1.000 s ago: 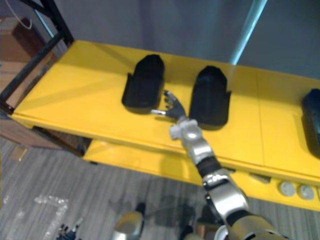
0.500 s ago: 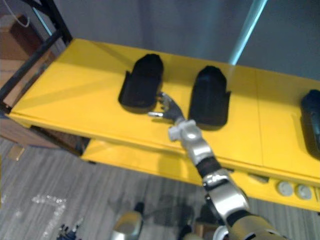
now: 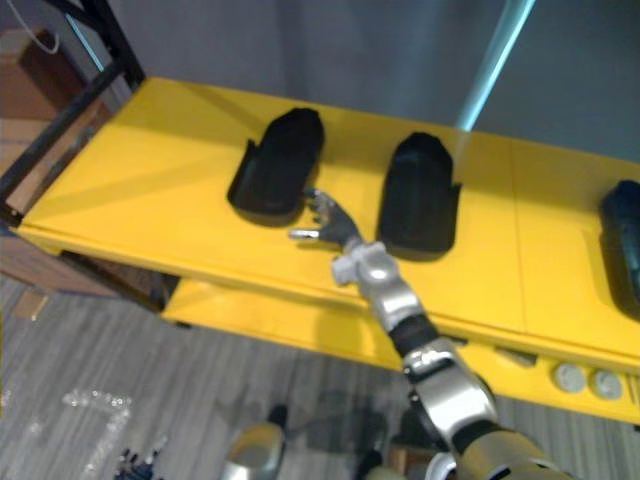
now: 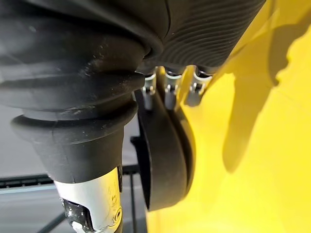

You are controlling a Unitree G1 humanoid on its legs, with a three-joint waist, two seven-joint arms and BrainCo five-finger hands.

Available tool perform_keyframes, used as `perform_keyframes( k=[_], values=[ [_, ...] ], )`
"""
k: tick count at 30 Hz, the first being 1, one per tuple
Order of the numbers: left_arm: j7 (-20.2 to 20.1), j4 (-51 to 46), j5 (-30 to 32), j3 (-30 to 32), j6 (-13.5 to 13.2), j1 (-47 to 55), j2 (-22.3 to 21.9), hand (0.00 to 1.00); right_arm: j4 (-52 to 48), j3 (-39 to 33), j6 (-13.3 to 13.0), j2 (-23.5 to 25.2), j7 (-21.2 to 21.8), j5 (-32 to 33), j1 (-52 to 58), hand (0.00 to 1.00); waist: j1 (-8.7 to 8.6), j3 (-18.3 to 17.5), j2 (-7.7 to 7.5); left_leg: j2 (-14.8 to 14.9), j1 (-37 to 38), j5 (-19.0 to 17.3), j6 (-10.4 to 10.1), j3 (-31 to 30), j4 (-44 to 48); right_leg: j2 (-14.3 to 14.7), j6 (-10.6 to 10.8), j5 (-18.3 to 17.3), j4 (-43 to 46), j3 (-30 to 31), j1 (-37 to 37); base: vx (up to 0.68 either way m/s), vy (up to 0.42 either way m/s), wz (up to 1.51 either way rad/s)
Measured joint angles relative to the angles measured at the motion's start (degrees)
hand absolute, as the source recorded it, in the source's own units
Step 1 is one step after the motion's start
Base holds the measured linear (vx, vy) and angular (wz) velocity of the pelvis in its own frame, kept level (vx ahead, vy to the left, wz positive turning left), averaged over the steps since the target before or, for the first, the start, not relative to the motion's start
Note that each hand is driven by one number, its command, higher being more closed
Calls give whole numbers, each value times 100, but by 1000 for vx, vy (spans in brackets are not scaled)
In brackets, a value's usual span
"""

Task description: Walk over and take plastic housings, then place them on the shelf

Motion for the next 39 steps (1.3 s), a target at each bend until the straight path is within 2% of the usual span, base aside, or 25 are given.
perform_keyframes(
  k=[4,7,9,10,13,14,16,17,20,21,23,24,27,28,29,31,33,34,36,39],
  values=[
    [-17,1,10,-7,-11,0,7,0,-365,-388,-2,-27,-738,-862,153,0,-12,-27,-109,4,-1,1,-2,21,-10,-2,0,0,1,12,-21,0,0,-1],
    [-28,6,12,7,-11,39,10,0,-1742,-797,-9,-166,-1202,-1522,564,0,-90,-39,-239,18,-4,1,-2,124,-43,-10,0,1,34,109,-116,1,3,-16],
    [-70,21,19,14,-12,50,16,0,-3280,-995,-122,-408,-1444,-1937,1084,0,-263,-93,-356,29,9,-1,-1,268,-82,-21,-6,22,49,252,-208,12,20,-30],
    [-76,36,25,15,-13,51,19,0,-3630,-1026,-165,-475,-1494,-1980,1206,0,-308,-113,-388,33,25,-3,-1,320,-92,-22,-4,34,47,315,-230,16,25,-31],
    [-172,35,57,58,-73,9,7,0,-5140,-1508,-441,-799,-1497,-1965,1959,0,-600,-178,-479,86,128,-15,9,515,-135,-10,-68,183,42,510,-284,-1,33,-34],
    [-214,37,62,63,-102,9,8,0,-5307,-1647,-505,-843,-1496,-1885,2134,0,-653,-199,-499,93,175,-19,16,574,-164,-10,-72,201,43,554,-284,-20,47,-42],
    [-287,51,66,128,-219,9,2,0,-5697,-2167,-823,-868,-1498,-1420,2873,0,-743,-255,-569,90,311,-43,44,779,-224,-15,-53,234,39,743,-292,-25,42,-45],
    [-351,53,68,181,-263,11,-17,0,-5763,-2416,-1079,-852,-1507,-1080,3360,0,-815,-291,-579,92,331,-68,58,827,-215,-14,-54,272,26,830,-311,-45,44,-32],
    [-376,181,81,176,-333,58,-79,0,-5732,-2708,-1495,-501,-1689,-925,4597,0,-1028,-442,-601,83,330,-118,64,1090,-206,-30,-20,299,-75,1116,-400,-51,42,-44],
    [-376,194,117,172,-352,65,-78,0,-5721,-2748,-1537,-401,-1772,-989,4840,0,-1083,-443,-573,86,328,-123,59,1114,-209,-29,-18,301,-80,1134,-409,-51,3,-29],
    [-385,274,294,55,-444,82,-181,0,-5416,-2960,-1710,-62,-1969,-1050,5799,0,-1294,-604,-450,100,317,-129,47,1271,-230,-16,17,320,-73,1271,-555,-33,0,-29],
    [-390,297,321,-6,-443,89,-205,0,-5279,-3009,-1751,-8,-2015,-1048,6005,0,-1321,-656,-396,105,313,-129,47,1306,-239,-13,32,329,-72,1307,-596,1,1,-33],
    [-598,272,893,-360,-449,94,-232,0,-4749,-3209,-2209,261,-2113,-845,6873,0,-1558,-764,-148,114,433,-123,41,1509,-343,0,65,349,-71,1502,-633,3,13,-32],
    [-639,227,966,-482,-450,97,-225,0,-4747,-3244,-2302,317,-2111,-797,7009,0,-1630,-772,-137,118,450,-123,41,1586,-367,9,68,351,-67,1585,-652,-1,16,-42],
    [-755,-23,1140,-791,-452,177,-176,0,-4749,-3249,-2523,370,-2104,-688,7191,0,-1697,-831,-26,133,526,-123,39,1717,-426,31,73,355,-59,1720,-690,1,20,-48],
    [-913,-419,1225,-1365,-459,160,-42,0,-4720,-3286,-2599,371,-2138,-672,7255,0,-1825,-838,-15,149,557,-132,36,1855,-430,56,81,364,-43,1847,-735,-9,11,-42],
    [-1054,-792,1403,-2051,-457,-50,157,0,-4471,-3300,-2647,365,-2277,-620,7192,0,-1849,-799,-84,172,563,-132,35,2008,-426,95,77,408,-13,2040,-856,-41,5,-37],
    [-1100,-858,1402,-2197,-456,-126,177,0,-4407,-3300,-2652,365,-2331,-614,7169,0,-1857,-796,-91,172,545,-133,35,2043,-421,100,80,418,-11,2066,-895,-50,1,-21],
    [-1181,-1203,1392,-2628,-431,-353,263,0,-4300,-3274,-2750,365,-2477,-572,7098,0,-1982,-708,-166,148,493,-132,38,2093,-411,86,77,437,-15,2153,-1006,-32,11,-14],
    [-1164,-1429,1400,-2928,-332,-611,336,0,-4302,-3282,-2807,315,-2600,-574,7000,0,-2043,-561,-191,129,480,-147,60,2260,-404,84,86,514,-35,2319,-1106,-30,29,-30]
  ],
)
